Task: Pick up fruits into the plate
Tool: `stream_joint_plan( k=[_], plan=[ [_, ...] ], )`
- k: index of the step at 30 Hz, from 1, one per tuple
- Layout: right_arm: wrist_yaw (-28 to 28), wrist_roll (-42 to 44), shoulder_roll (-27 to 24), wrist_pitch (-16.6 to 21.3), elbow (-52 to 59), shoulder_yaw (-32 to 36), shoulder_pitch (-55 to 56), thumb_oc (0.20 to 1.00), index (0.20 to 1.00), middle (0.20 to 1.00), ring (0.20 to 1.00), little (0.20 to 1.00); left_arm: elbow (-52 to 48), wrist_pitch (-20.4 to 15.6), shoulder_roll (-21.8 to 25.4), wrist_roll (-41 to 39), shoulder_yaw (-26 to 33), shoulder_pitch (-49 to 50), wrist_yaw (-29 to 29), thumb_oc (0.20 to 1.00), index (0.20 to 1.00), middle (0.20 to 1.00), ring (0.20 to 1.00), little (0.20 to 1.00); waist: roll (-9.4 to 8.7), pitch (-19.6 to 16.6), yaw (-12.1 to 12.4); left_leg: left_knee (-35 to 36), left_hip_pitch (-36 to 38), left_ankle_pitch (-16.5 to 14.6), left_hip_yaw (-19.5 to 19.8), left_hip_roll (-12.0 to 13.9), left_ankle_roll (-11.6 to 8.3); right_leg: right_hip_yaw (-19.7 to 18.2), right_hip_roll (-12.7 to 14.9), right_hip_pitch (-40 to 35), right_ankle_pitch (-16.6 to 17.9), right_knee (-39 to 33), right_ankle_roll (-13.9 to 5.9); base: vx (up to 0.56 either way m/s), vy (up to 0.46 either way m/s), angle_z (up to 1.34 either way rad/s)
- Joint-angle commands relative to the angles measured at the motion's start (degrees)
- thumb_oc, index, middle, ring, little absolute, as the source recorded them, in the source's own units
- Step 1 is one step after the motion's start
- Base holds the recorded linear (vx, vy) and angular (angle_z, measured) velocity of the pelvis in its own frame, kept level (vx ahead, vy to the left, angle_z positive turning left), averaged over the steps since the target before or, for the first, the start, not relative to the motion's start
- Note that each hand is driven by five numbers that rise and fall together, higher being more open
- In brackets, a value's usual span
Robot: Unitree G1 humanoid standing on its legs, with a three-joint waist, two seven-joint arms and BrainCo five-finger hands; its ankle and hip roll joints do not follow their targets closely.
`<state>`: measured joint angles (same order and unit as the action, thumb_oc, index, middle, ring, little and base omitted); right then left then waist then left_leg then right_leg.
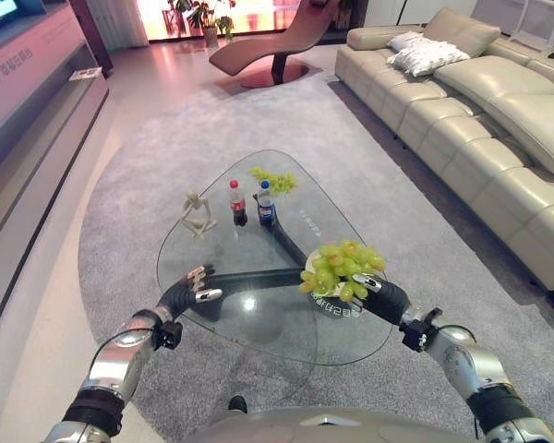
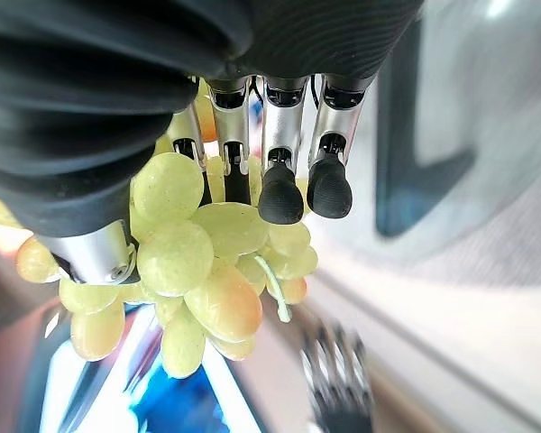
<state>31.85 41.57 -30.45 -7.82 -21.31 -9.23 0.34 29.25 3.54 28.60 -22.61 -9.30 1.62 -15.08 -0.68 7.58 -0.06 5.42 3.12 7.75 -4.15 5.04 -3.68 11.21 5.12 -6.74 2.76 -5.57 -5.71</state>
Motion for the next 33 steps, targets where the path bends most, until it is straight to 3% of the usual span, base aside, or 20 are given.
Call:
stream_joint_plan(
  k=[1,4,8,15,23,33],
  plan=[
    [-5.50,3.47,-0.71,8.53,-1.10,2.32,-13.83,0.200,0.200,0.200,0.200,0.200,9.41,-6.46,0.68,-3.05,-0.58,-8.27,3.14,1.000,1.000,1.000,1.000,1.000,-1.96,7.80,1.83,-1.79,1.41,-8.46,-1.53,-2.38,1.47,0.21,-0.55,2.81,-2.00,4.62,0.46,-0.32,-0.128,0.04],
    [-9.74,3.77,-2.48,9.88,-5.87,1.17,-21.61,0.200,0.200,0.200,0.200,0.200,17.56,-7.54,-0.77,-4.08,-1.60,-11.26,6.68,1.000,1.000,1.000,1.000,1.000,-2.40,12.50,2.39,-2.42,-2.56,-7.54,-0.95,-2.25,1.62,0.05,-1.24,6.33,-1.62,5.59,0.83,-0.26,-0.135,0.06],
    [-10.52,4.99,-4.73,10.31,-9.98,1.42,-26.36,0.200,0.200,0.200,0.200,0.200,23.05,-9.14,-1.68,-3.01,-3.12,-12.50,8.20,1.000,1.000,1.000,1.000,1.000,-1.88,15.81,2.84,-3.10,-5.90,-6.71,-0.06,-2.47,1.67,0.64,-1.59,9.36,-1.57,6.93,1.17,-0.14,-0.072,0.11],
    [-11.78,5.63,-8.56,9.68,-18.22,1.29,-36.07,0.200,0.200,0.200,0.200,0.200,29.50,-11.18,-4.17,-4.94,-6.23,-15.48,8.45,1.000,1.000,1.000,1.000,1.000,1.27,21.83,3.11,-4.95,-11.95,-5.25,1.86,-4.04,1.67,2.35,-1.10,15.91,-1.93,10.61,1.41,-0.12,0.027,0.13],
    [-14.91,3.23,-10.64,8.18,-22.35,0.12,-42.93,0.200,0.200,0.200,0.200,0.200,28.02,-12.99,-5.91,-6.68,-9.40,-14.59,9.16,1.000,1.000,1.000,1.000,1.000,4.57,22.21,3.47,-7.34,-19.76,-4.23,3.23,-5.53,1.74,3.92,-0.49,24.19,-2.78,14.49,2.10,-0.04,0.051,0.04],
    [-19.06,-1.21,-11.32,4.60,-28.23,-1.46,-48.79,0.200,0.200,0.200,0.200,0.200,26.01,-12.74,-5.74,-7.78,-10.66,-14.85,8.71,1.000,1.000,1.000,1.000,1.000,6.49,22.21,4.53,-10.10,-26.03,-4.31,3.07,-6.51,1.94,3.98,1.02,31.69,-3.86,19.17,2.16,-0.01,0.011,0.02]
  ],
)
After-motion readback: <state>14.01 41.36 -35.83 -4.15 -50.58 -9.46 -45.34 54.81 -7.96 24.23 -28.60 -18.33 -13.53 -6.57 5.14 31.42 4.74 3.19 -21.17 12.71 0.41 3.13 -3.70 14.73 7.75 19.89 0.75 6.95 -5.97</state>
